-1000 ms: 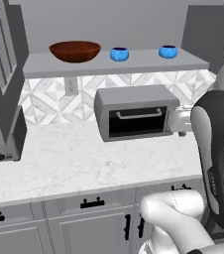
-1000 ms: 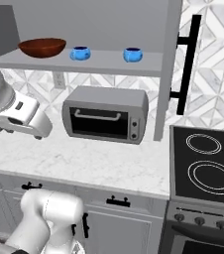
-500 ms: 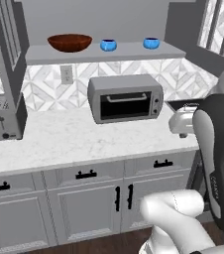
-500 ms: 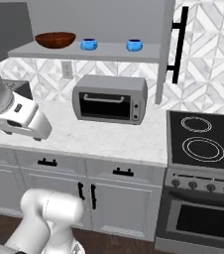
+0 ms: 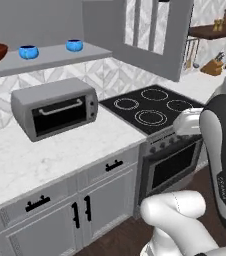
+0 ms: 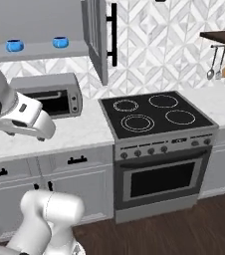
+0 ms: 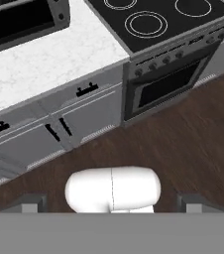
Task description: Gather all objects into one cabinet and sort the glasses and bowls to opposite sides.
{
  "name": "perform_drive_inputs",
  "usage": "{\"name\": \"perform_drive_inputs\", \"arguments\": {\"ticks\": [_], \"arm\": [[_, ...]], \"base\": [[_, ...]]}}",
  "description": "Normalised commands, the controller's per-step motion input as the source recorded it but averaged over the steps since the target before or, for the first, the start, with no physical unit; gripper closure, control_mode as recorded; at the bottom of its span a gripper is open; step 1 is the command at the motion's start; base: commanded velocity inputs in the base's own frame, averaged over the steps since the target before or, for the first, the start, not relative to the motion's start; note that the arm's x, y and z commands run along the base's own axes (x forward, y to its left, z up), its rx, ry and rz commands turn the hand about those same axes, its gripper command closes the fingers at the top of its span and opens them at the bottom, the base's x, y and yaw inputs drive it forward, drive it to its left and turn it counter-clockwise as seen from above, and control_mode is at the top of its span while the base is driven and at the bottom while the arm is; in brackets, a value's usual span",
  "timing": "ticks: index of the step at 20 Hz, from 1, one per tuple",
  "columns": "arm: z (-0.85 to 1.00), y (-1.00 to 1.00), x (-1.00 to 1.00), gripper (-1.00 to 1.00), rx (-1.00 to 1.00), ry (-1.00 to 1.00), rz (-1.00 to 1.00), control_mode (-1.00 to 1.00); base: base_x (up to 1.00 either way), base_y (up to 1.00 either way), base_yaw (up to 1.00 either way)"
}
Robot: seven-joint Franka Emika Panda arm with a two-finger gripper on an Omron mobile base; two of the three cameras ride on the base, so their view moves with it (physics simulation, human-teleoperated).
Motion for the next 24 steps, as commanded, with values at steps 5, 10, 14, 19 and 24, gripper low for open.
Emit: {"name": "perform_drive_inputs", "arguments": {"ticks": [5, 10, 14, 19, 24], "arm": [[0.0, 0.0, 0.0, -1.0, 0.0, 0.0, 0.0, 1.0], [0.0, 0.0, 0.0, -1.0, 0.0, 0.0, 0.0, 1.0], [0.0, 0.0, 0.0, -1.0, 0.0, 0.0, 0.0, 1.0], [0.0, 0.0, 0.0, -1.0, 0.0, 0.0, 0.0, 1.0], [0.0, 0.0, 0.0, -1.0, 0.0, 0.0, 0.0, 1.0]], "base": [[-0.2, -0.01, -0.84], [-0.14, -0.02, -0.75], [0.0, -0.04, -0.45], [0.57, -0.33, -0.16], [0.99, -0.35, -0.11]]}}
